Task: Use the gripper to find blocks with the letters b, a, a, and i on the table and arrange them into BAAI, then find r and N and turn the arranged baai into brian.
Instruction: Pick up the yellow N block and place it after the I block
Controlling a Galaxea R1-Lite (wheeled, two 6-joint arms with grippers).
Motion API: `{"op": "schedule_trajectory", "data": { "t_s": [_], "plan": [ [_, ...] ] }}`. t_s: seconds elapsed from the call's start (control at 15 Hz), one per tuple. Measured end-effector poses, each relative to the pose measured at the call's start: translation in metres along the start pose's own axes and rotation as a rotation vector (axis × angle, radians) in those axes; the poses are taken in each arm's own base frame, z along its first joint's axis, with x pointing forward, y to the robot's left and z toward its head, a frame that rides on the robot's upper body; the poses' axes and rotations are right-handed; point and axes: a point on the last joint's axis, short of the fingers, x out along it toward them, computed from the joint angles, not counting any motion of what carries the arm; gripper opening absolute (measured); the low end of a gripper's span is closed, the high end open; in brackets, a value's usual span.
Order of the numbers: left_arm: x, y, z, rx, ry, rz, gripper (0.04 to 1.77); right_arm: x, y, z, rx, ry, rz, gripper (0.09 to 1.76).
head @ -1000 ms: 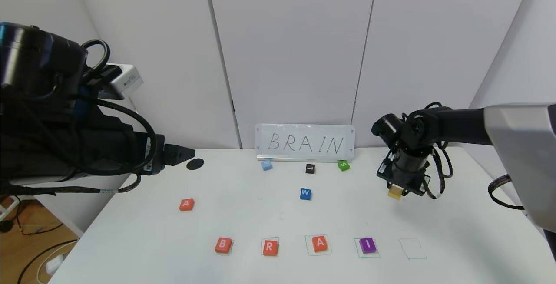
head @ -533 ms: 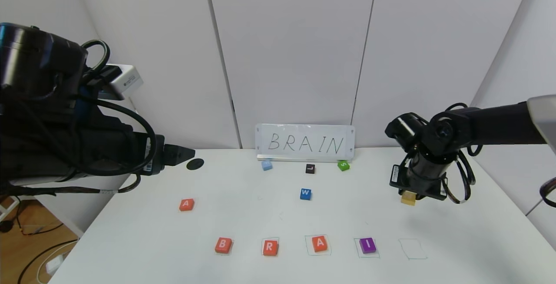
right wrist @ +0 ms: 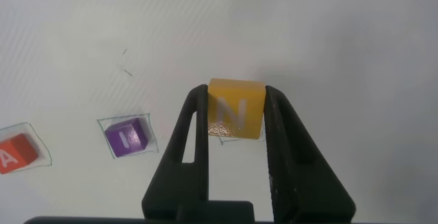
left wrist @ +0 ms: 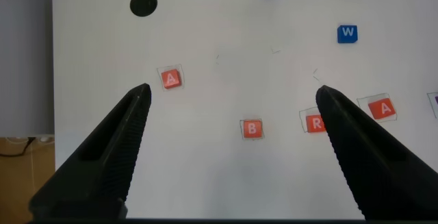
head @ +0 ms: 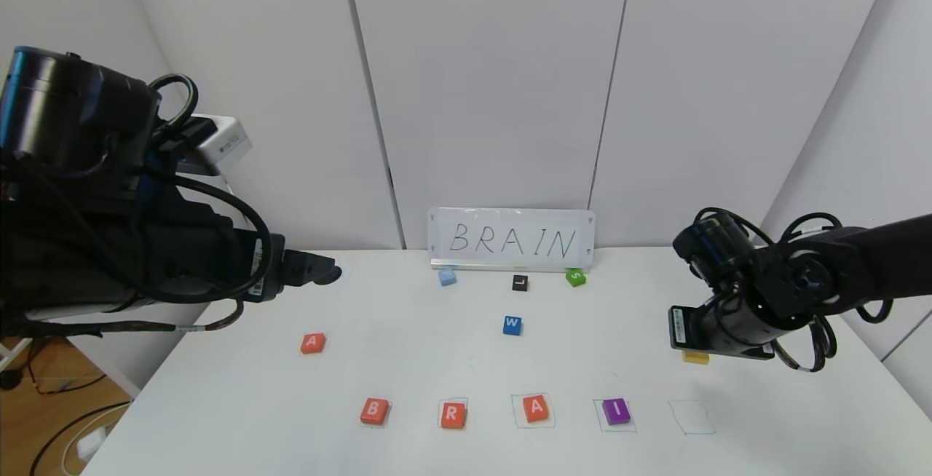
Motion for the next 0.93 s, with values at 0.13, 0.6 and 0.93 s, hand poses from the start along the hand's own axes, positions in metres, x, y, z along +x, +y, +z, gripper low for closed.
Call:
{"op": "schedule_trajectory", "data": {
  "t_s": [0.13,0.6,0.93],
  "plan": [
    [0.0,0.0,0.0,0.001,0.001,-0.001,1.72,-0.004,-0.004,-0.011,-0.045,0.022,0.023,0.55],
    [0.001,0.0,-0.001,0.01,0.004,-0.001,1.72,-0.007,-0.011,-0.036,-0.118,0.025,0.087,0.55],
    [0.001,0.0,-0.002,0.018,0.006,0.001,1.72,0.01,-0.026,-0.057,-0.22,0.006,0.133,0.55]
  ]
}}
